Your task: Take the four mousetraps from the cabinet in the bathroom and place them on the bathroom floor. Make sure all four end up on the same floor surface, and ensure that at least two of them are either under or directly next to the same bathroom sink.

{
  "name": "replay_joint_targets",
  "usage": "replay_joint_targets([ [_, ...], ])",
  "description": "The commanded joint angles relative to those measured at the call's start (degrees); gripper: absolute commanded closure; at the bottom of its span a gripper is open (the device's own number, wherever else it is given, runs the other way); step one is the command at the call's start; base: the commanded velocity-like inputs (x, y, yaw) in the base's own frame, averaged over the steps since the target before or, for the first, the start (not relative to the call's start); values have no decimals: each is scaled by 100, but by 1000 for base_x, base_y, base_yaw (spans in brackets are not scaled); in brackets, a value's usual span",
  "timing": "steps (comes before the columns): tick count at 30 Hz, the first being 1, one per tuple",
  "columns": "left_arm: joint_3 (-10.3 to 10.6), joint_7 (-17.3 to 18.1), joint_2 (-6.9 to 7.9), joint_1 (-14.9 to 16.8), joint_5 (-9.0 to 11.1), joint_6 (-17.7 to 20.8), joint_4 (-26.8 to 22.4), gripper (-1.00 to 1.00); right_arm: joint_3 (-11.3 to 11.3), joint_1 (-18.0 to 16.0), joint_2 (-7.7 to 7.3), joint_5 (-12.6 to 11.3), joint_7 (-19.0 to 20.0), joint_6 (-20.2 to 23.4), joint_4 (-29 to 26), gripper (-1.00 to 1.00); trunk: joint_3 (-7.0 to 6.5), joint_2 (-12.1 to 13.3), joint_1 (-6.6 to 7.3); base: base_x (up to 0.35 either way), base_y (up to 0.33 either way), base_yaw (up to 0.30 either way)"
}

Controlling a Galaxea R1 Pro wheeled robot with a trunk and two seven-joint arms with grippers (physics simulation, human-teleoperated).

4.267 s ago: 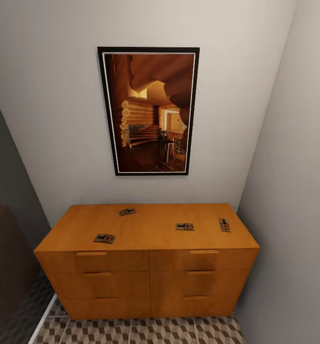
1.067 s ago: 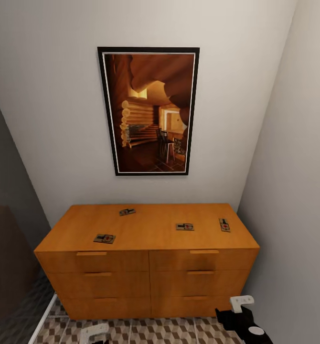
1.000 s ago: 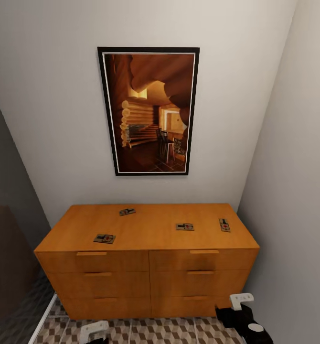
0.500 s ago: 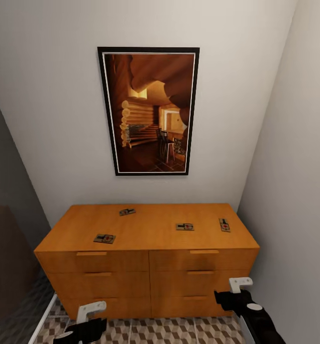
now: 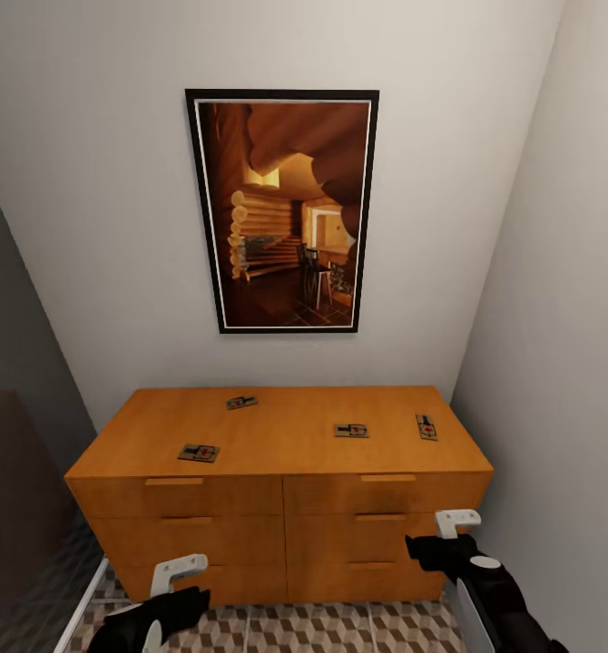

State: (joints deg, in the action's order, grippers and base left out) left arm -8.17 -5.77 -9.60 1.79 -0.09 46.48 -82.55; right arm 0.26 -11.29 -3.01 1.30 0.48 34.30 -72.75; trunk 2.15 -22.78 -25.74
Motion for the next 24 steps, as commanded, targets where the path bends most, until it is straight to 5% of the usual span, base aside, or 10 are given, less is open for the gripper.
replay_joint_targets([
  [1, -4, -12, -25, 5, 1, 114, -81, -100, 4, -5, -1, 9, 5, 84, -39, -100, 14, -14, -4, 0, 0, 0],
  [10, 4, -12, -40, 5, 1, 496, -527, -100, 2, -5, -1, -9, 7, 510, -404, -100, 14, -14, -4, 0, 0, 0],
  [24, 16, -20, -40, 115, 1, 575, -633, -100, 8, -18, 1, -120, 2, 656, -730, -100, 14, -14, -4, 0, 0, 0],
])
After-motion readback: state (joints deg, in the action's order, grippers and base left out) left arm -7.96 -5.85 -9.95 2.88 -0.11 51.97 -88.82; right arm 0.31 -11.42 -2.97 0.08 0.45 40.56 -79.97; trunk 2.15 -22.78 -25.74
